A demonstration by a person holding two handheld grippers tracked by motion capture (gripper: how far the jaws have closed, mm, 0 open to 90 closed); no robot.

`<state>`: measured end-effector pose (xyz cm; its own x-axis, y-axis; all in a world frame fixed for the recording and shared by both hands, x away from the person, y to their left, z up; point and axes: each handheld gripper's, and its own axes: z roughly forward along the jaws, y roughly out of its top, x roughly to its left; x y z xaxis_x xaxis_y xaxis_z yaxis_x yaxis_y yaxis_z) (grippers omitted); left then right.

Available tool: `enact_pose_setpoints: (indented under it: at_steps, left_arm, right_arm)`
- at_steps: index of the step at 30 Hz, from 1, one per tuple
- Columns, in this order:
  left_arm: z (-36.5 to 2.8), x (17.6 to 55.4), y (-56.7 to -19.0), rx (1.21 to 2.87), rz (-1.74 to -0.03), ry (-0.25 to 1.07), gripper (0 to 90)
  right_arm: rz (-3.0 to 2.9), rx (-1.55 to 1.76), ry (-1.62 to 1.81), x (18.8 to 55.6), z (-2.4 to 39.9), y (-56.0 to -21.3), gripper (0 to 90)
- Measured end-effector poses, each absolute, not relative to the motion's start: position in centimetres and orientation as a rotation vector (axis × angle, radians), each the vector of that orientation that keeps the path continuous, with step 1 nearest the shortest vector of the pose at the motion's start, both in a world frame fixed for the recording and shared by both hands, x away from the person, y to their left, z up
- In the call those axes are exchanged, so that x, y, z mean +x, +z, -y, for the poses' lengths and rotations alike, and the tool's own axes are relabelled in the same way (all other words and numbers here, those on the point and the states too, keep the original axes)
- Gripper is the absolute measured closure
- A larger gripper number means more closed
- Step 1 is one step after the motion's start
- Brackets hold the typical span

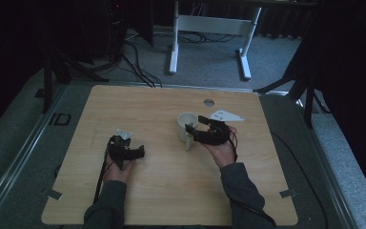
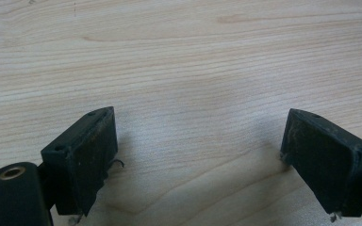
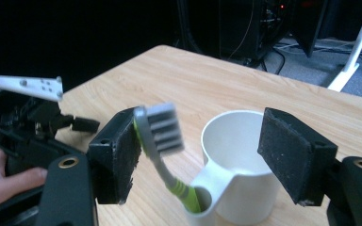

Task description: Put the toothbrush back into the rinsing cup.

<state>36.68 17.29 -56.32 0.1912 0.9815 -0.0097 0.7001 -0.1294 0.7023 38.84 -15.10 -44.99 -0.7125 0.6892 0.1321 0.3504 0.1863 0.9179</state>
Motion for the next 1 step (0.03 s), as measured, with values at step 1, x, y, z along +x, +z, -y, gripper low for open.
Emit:
enact_pose_setpoints:
  at_steps: [1]
  left_arm:
    - [-17.29, 36.68, -56.32, 1.896, -1.569, 0.633, 11.7]
  right_arm:
    - [-2.166, 0.979, 1.523, 38.76, 15.23, -45.03, 29.5]
